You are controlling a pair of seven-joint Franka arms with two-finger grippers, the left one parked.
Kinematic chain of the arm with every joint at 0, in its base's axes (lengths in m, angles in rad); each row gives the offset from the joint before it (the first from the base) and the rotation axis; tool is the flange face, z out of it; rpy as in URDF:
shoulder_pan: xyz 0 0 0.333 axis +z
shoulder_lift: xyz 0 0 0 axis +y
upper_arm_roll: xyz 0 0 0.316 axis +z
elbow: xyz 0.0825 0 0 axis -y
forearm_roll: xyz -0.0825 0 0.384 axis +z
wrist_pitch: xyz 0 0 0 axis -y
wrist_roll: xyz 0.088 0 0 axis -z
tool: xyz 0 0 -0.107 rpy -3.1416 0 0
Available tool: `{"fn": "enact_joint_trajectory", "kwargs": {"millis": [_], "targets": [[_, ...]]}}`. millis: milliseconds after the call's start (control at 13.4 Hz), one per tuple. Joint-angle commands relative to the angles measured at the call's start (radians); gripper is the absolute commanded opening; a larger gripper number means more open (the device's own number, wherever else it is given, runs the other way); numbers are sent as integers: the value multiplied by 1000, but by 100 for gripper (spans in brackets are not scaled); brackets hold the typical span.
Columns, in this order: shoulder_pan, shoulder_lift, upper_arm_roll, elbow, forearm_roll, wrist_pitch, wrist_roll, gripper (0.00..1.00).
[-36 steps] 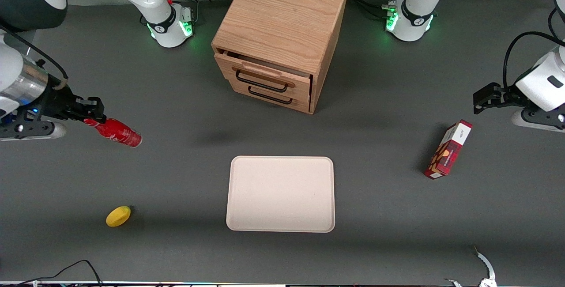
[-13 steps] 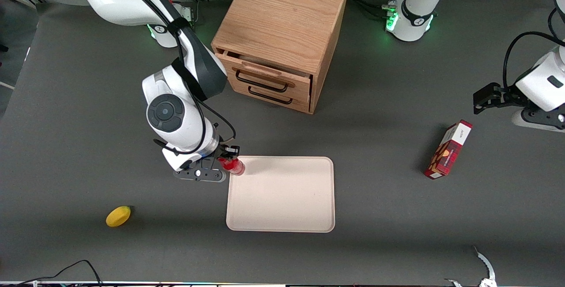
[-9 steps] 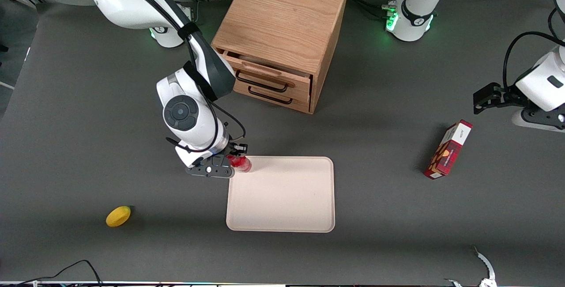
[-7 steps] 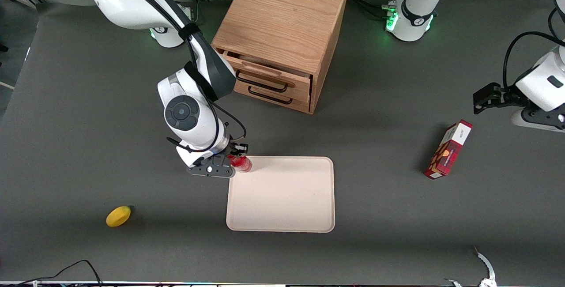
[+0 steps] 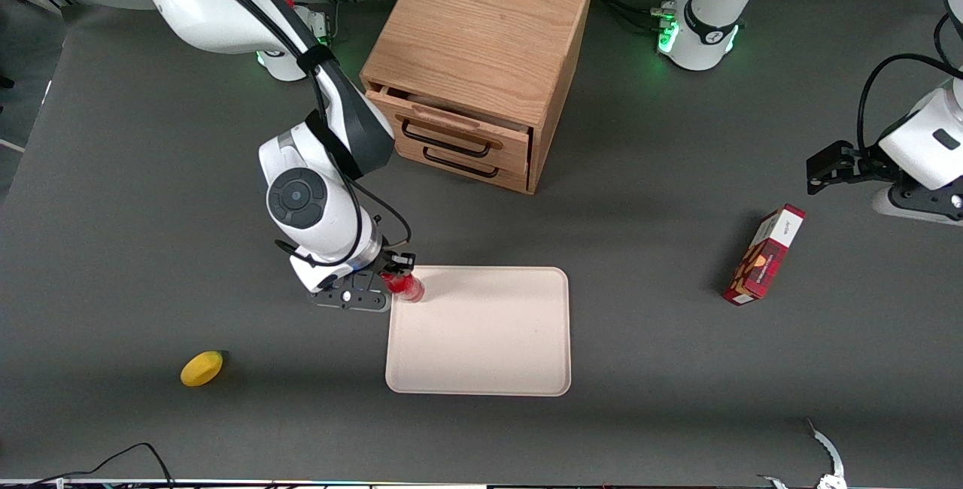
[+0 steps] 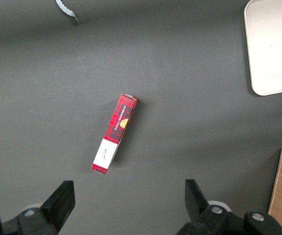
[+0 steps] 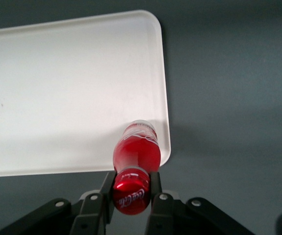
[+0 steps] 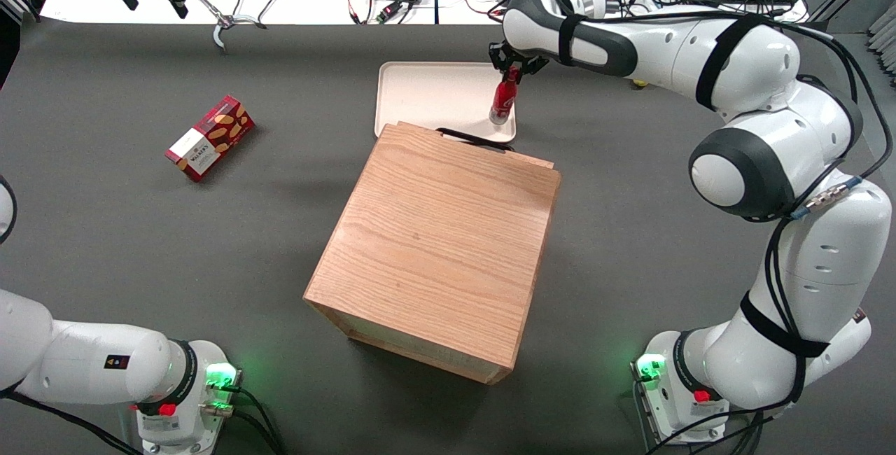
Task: Place coke bottle on tray
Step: 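Lower the bottle onto the tray and open the right gripper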
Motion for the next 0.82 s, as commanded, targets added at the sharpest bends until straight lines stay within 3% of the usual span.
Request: {"fn": "enact_joint_trajectory", "kwargs": {"millis": [0, 449, 749], "targets": [[-2, 70, -3, 128, -6, -3, -54, 0], [-14, 199, -40, 314, -7, -20, -178, 0], [-14, 228, -45, 342, -9, -20, -182, 0]]}}
